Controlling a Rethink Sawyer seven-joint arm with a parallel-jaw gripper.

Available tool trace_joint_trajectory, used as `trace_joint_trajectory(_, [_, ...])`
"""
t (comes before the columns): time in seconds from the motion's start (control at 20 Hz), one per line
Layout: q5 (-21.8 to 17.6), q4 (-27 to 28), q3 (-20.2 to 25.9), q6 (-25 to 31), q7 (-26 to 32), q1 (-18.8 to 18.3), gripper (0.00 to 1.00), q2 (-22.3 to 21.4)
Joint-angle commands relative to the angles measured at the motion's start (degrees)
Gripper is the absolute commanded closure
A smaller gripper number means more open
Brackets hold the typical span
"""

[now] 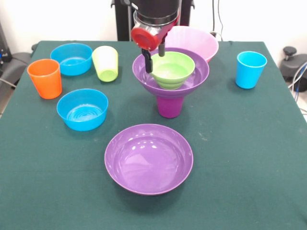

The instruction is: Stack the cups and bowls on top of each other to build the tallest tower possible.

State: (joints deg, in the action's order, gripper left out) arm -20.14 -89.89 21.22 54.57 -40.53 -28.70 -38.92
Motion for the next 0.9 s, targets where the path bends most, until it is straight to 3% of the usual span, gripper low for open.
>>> trace_joint_trajectory(0.05, [-0.80, -2.31, 3.21, 0.92, 0.80, -1.17, 0.00, -1.36])
trace_joint_trajectory(0.25, [-1.14, -1.93, 3.29, 4.85, 3.64, -2.40, 0.00, -3.24])
trace_joint_trajectory(0.55, [-5.67, 0.77, 2.14, 11.58, 10.65, -4.60, 0.00, -4.81])
trace_joint_trajectory(0.9, [-7.44, 4.42, 5.44, 11.16, 17.24, -10.59, 0.00, -1.01])
